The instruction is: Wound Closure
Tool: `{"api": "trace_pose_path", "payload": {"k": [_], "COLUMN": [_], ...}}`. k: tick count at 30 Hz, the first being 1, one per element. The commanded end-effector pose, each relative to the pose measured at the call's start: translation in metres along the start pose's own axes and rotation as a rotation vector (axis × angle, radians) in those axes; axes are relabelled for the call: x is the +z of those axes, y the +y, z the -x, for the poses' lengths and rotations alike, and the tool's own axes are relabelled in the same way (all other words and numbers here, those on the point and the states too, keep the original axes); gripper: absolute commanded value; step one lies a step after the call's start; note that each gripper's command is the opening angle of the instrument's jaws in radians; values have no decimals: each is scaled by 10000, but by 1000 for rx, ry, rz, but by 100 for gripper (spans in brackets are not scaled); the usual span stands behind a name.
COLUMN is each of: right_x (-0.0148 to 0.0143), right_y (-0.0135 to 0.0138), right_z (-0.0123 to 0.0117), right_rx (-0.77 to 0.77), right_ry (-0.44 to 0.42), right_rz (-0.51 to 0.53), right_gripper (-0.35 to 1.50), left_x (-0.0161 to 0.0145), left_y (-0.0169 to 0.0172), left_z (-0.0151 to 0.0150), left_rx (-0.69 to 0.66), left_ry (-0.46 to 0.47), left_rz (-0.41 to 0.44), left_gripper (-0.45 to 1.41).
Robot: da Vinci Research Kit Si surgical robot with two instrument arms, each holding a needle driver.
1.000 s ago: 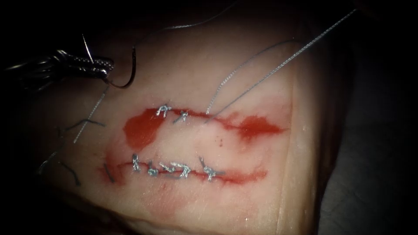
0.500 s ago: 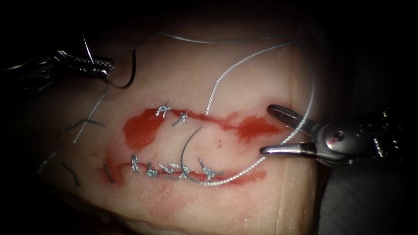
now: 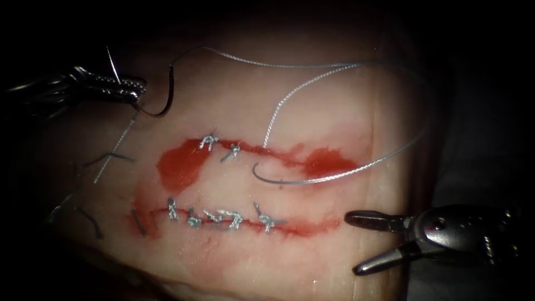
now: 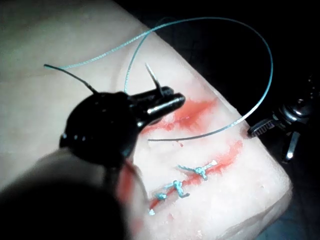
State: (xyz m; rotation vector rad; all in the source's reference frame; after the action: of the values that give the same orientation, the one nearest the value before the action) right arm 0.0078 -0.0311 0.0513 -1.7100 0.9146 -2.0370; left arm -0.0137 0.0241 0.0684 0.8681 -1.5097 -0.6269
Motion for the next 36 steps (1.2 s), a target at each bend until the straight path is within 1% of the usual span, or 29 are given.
{"api": "trace_pose_path", "payload": {"k": [1, 4, 6, 8, 9, 10, 11, 12, 14, 16, 18, 20, 21, 23, 24, 26, 27, 29, 30, 32, 36], "right_x": [0, -11, -14, -11, -10, -8, -7, -6, -1, 8, 19, 35, 40, 53, 58, 70, 74, 83, 87, 98, 112], "right_y": [1, 1, -1, -7, -10, -13, -16, -17, -21, -27, -33, -41, -45, -55, -60, -70, -74, -81, -84, -91, -102], "right_z": [-1, 6, 12, 21, 25, 31, 38, 41, 48, 54, 57, 57, 57, 58, 59, 60, 59, 55, 52, 43, 25], "right_rx": [2, 15, -21, -42, -46, -45, -43, -51, -74, -90, -103, -132, -147, -182, -184, -196, -206, -232, -251, -284, -337], "right_ry": [18, 58, 91, 110, 98, 67, 9, -12, -19, -21, -15, -1, 4, 9, 10, 14, 17, 23, 29, 62, 123], "right_rz": [-36, -62, -90, -135, -140, -145, -154, -166, -224, -278, -322, -367, -385, -420, -436, -471, -482, -508, -524, -552, -570], "right_gripper": [128, 125, 110, 108, 108, 108, 110, 108, 100, 79, 76, 83, 78, 76, 68, 66, 56, 46, 32, 19, 17], "left_x": [4, 4, 5, 5, 5, 5, 5, 5, 6, 6, 6, 7, 7, 7, 7, 7, 7, 8, 8, 8, 8], "left_y": [6, 6, 6, 6, 6, 6, 6, 6, 6, 7, 7, 7, 7, 7, 7, 7, 7, 7, 7, 7, 6], "left_z": [-1, -1, -1, -2, -2, -2, -2, -2, -2, -2, -2, -3, -3, -3, -3, -3, -3, -3, -3, -3, -3], "left_rx": [1, 1, 1, 2, 2, 2, 2, 2, 2, 2, 3, 3, 3, 3, 3, 3, -3, -2, -2, -2, -3], "left_ry": [-1, -1, -1, -1, -1, -1, -1, -1, -1, -1, -1, -1, -1, -1, -1, -1, -2, -2, -2, -2, -2], "left_rz": [0, 0, 1, 1, 1, 1, 1, 1, 1, 2, 2, 3, 3, 3, 3, 4, 4, 4, 4, 4, 4], "left_gripper": [-45, -45, -45, -45, -45, -45, -45, -45, -45, -45, -45, -45, -45, -45, -45, -45, -45, -45, -45, -45, -45]}}
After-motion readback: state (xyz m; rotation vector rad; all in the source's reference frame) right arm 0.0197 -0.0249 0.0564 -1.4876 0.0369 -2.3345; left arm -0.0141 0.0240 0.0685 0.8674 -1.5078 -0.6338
